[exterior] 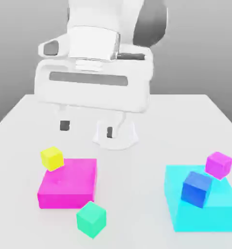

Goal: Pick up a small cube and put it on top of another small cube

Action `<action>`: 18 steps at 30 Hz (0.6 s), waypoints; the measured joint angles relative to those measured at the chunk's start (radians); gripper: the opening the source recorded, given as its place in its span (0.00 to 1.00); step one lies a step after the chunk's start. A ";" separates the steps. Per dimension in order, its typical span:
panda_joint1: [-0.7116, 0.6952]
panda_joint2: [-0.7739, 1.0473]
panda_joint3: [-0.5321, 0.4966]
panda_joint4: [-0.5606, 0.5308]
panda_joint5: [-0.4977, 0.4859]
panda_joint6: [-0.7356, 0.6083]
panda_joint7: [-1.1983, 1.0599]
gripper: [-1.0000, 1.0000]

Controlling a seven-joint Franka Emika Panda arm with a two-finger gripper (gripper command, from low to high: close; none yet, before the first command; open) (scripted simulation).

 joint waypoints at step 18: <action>-0.013 0.498 -0.033 -0.070 0.025 0.314 0.141 0.00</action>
